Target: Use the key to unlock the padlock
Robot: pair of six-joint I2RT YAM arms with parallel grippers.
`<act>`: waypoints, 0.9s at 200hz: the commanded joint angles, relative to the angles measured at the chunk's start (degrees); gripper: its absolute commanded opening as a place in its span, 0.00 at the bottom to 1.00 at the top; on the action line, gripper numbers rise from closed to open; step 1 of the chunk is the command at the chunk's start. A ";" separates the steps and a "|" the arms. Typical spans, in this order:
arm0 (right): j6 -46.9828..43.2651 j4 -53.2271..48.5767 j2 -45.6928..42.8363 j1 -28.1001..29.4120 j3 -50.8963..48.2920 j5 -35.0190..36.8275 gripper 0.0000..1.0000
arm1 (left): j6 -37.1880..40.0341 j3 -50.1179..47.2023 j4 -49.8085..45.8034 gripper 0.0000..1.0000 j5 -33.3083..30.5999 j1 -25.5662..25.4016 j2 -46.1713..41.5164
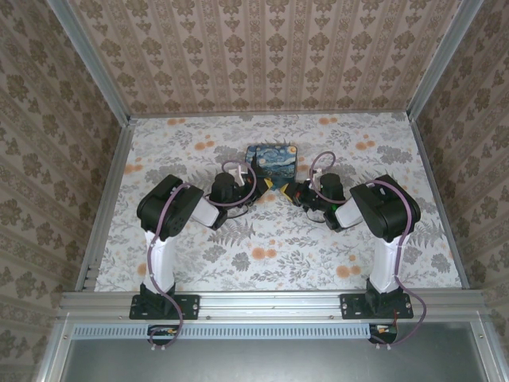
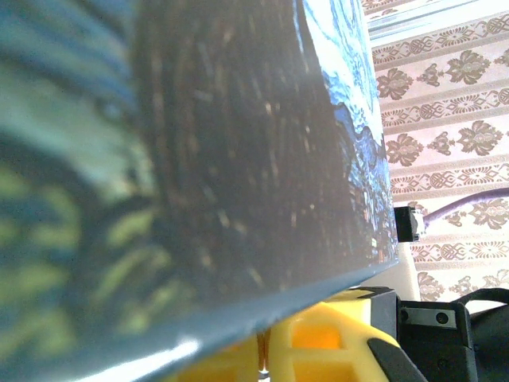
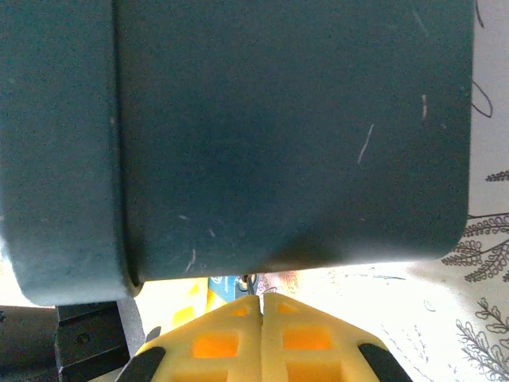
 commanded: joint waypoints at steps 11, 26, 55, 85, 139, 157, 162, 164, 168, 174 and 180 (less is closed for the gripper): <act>-0.14 -0.08 -0.22 -0.02 1.35 0.41 0.00 | 0.04 0.40 -0.67 0.00 2.04 -0.34 -0.75; -0.09 0.10 0.01 0.04 1.52 0.43 0.00 | -0.54 0.61 -0.69 0.00 2.21 -0.43 -0.60; -0.20 1.44 0.69 -0.02 1.69 0.32 0.00 | -2.41 1.22 -0.33 0.00 2.99 -0.69 -0.16; -0.71 2.83 1.41 -0.05 1.67 0.19 0.00 | -5.51 1.81 -0.51 0.00 4.08 -1.05 0.01; -1.46 9.23 4.06 -0.18 0.59 -0.19 0.00 | -8.66 3.71 -6.49 0.00 6.64 -1.74 -1.58; -1.38 10.29 4.57 -0.23 0.37 -0.27 0.00 | -7.12 4.51 -11.25 0.00 7.01 -2.10 -2.73; -1.28 10.59 4.68 -0.25 0.31 -0.23 0.00 | -6.56 4.62 -12.42 0.00 7.02 -2.17 -3.03; -1.22 10.63 4.74 -0.20 0.31 -0.26 0.00 | -6.36 4.65 -12.84 0.00 7.02 -2.19 -3.09; -1.24 10.74 4.67 -0.25 0.23 -0.33 0.00 | -6.06 4.80 -13.59 0.00 7.02 -2.27 -3.31; -1.24 10.95 4.63 -0.20 0.14 -0.38 0.00 | -5.60 4.94 -14.72 0.00 7.08 -2.28 -3.48; -1.29 11.10 4.52 -0.21 0.14 -0.45 0.00 | -5.35 5.09 -15.48 0.00 7.11 -2.28 -3.57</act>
